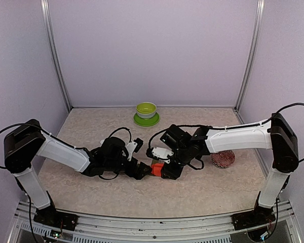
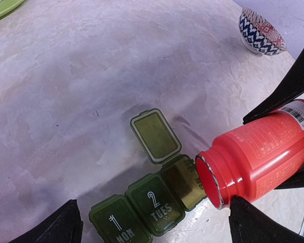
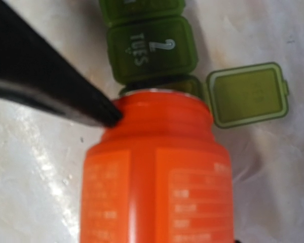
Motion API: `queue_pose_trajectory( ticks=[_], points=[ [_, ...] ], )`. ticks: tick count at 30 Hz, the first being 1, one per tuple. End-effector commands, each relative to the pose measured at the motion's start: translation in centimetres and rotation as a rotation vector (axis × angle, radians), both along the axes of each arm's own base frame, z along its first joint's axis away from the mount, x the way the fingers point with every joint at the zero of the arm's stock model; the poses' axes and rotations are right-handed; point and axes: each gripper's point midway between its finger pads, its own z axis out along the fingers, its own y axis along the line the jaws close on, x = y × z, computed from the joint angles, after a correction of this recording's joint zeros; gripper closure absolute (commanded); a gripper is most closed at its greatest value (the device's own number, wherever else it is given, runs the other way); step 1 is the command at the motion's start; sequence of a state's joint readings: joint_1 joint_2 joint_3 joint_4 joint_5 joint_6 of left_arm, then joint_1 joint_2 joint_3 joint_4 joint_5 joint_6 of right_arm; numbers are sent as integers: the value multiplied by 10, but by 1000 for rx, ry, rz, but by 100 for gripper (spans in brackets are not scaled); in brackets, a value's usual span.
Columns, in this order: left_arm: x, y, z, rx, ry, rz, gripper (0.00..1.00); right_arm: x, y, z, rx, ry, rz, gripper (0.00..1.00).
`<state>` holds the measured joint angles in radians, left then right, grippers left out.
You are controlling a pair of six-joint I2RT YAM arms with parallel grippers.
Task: Sort the pills into containers
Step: Pour the pill into the compartment of the pill container.
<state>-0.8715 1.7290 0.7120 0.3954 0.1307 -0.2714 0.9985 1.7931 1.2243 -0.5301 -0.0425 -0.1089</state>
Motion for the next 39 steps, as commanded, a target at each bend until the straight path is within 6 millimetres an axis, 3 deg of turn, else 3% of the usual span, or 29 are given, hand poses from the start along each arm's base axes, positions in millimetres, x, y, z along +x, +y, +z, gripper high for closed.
queue_pose_trajectory(
  ticks=[1, 39],
  points=[
    [4, -4, 4, 4, -22, -3, 2, 1, 18, 15, 42, -17, 32, 95],
    [4, -6, 1, 10, -17, -8, 2, 0, 18, 13, -37, 19, 53, 95]
  ],
)
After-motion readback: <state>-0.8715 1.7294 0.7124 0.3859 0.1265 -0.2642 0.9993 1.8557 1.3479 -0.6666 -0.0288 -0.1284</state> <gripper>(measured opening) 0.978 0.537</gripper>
